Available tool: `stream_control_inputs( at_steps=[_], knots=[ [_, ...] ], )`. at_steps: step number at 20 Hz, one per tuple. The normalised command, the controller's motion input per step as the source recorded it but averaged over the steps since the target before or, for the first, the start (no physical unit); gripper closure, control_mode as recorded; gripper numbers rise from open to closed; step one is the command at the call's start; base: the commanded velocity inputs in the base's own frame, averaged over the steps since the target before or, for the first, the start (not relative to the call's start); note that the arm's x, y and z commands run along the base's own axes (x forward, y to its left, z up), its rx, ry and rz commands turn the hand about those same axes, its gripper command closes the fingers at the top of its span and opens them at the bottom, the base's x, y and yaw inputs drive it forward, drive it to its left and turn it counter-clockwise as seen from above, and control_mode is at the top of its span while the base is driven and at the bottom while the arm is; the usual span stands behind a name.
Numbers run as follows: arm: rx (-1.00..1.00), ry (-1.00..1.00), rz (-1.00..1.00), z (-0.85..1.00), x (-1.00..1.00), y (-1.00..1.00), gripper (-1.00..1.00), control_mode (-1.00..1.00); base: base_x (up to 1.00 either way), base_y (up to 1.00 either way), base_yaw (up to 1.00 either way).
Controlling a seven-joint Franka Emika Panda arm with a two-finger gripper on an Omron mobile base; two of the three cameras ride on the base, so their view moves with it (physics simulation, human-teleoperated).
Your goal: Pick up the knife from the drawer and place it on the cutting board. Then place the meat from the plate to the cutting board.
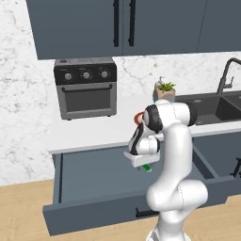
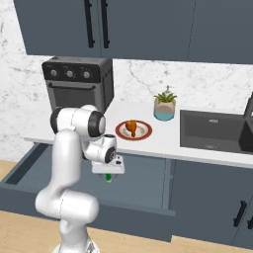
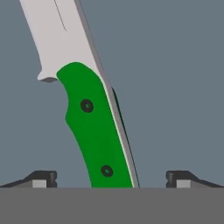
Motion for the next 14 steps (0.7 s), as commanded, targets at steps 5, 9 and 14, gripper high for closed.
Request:
stream_control_inputs(
  at_steps=[5, 9, 14],
  knots=[
    [0.0, 0.0, 0.0, -0.39, -0.06, 0.0, 1.0, -1.0, 0.0, 0.0, 0.0],
    [0.0, -0.05, 0.0, -0.29, -0.2, 0.0, 1.0, -1.0, 0.0, 0.0, 0.0],
    [0.0, -0.09, 0.01, -0.24, -0.32, 0.0, 1.0, -1.0, 0.0, 0.0, 0.0]
  ],
)
